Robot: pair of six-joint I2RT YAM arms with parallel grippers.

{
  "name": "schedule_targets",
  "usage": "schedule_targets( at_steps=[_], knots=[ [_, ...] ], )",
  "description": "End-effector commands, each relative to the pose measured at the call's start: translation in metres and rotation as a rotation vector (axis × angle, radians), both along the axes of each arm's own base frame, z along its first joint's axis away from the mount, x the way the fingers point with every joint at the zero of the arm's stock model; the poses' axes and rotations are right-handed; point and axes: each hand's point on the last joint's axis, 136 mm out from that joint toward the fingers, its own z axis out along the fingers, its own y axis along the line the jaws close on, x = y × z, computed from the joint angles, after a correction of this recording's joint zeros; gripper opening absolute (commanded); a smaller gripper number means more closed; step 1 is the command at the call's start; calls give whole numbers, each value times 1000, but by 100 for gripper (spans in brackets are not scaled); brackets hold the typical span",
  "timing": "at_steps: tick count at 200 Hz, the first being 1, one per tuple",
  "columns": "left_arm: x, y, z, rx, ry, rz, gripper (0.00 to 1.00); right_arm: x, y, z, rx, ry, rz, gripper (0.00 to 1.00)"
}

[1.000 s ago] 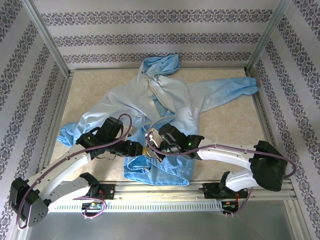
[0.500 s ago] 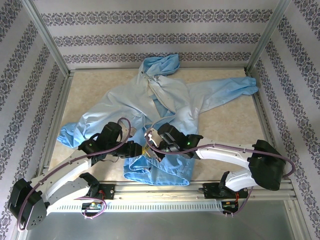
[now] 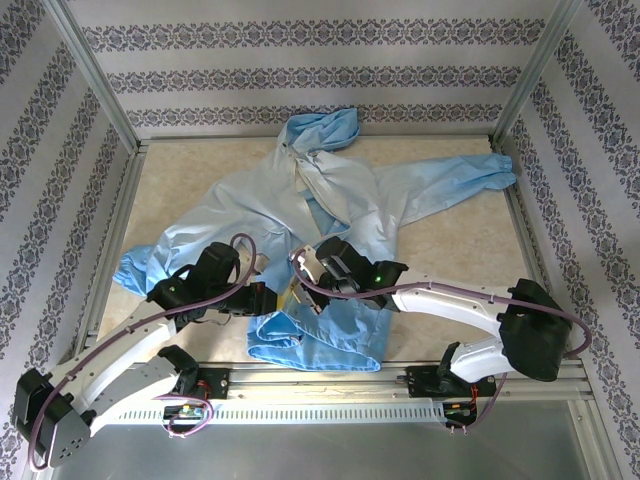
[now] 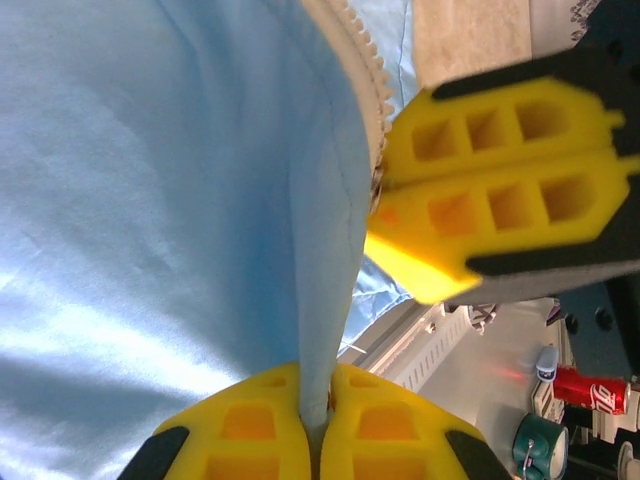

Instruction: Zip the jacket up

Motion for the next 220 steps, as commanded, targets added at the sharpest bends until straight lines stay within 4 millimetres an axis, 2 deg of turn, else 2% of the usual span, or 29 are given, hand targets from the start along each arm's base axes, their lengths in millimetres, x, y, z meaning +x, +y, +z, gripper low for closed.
schedule_targets(
  at_steps=[1, 56, 168, 183, 202, 220],
  knots=[
    [-17, 7, -1, 32, 44, -32, 0, 25, -7, 7, -25, -45, -87, 0],
    [-22, 11, 3, 42, 46, -43, 0, 44, -15, 8, -64, -60, -126, 0],
    [-30, 15, 13, 45, 27, -63, 0, 102, -41, 20, -99, -110, -234, 0],
    [-31, 16, 17, 48, 21, -70, 0, 103, -39, 23, -87, -108, -206, 0],
    [-33, 16, 22, 41, 22, -78, 0, 95, -32, 26, -66, -108, -127, 0],
    [-35, 16, 25, 38, 24, -84, 0, 96, -34, 22, -91, -107, -123, 0]
  ],
)
